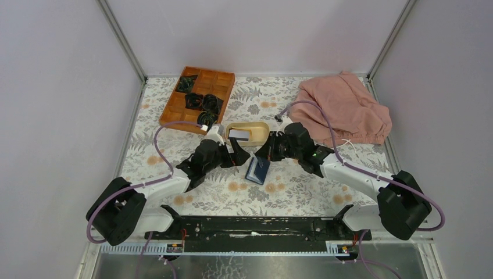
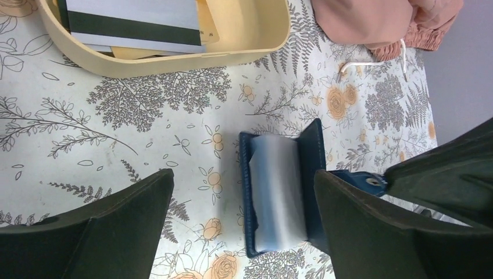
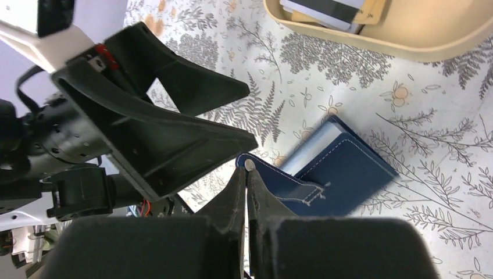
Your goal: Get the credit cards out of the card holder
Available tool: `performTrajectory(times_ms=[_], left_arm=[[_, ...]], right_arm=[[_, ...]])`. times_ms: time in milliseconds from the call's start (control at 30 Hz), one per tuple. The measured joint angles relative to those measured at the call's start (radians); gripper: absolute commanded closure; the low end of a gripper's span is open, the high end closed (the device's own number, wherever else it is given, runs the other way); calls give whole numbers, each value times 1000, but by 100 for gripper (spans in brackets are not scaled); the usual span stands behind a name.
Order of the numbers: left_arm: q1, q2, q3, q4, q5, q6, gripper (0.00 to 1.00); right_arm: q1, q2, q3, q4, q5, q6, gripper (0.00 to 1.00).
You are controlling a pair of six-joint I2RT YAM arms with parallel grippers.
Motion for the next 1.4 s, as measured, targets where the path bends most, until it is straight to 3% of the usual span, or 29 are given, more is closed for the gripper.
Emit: performTrajectory(times_ms=[267, 400, 433, 500, 600, 733, 767, 833, 900, 967, 1167, 1233, 1400], left_arm=[[10, -117, -56, -5, -49, -26, 0], [103, -136, -73, 29, 4, -74, 0], [126, -125, -72, 39, 23, -81, 7], [158, -101, -72, 44, 34, -86, 33], [156, -76, -63, 38, 55, -82, 47], [120, -65, -26, 23, 49, -59, 53], [106, -65, -22, 23, 47, -58, 59], [77, -64, -7, 20, 38, -51, 83], [59, -62, 0, 19, 34, -48, 92], [47, -61, 0, 20, 34, -49, 92], [42, -56, -3, 46, 32, -54, 55], [33, -44, -3, 57, 33, -58, 54], [-11, 14, 6, 68, 35, -60, 72]], right_arm=[[0, 9, 21, 0, -9, -2, 100], [0, 9, 5, 1, 0, -2, 100], [0, 5, -1, 0, 8, -2, 100], [0, -17, -18, -2, 32, -5, 100], [-1, -77, -54, -11, 71, -15, 100], [-2, -130, -108, -16, 110, -23, 100], [-2, -139, -124, -17, 120, -23, 100], [-2, -153, -155, -23, 140, -22, 100], [-3, -172, -188, -43, 168, -22, 100], [-4, -191, -210, -70, 203, -23, 100], [-5, -208, -216, -143, 298, -35, 100], [-5, -201, -216, -152, 318, -39, 100], [-6, -124, -216, -158, 369, -43, 100]])
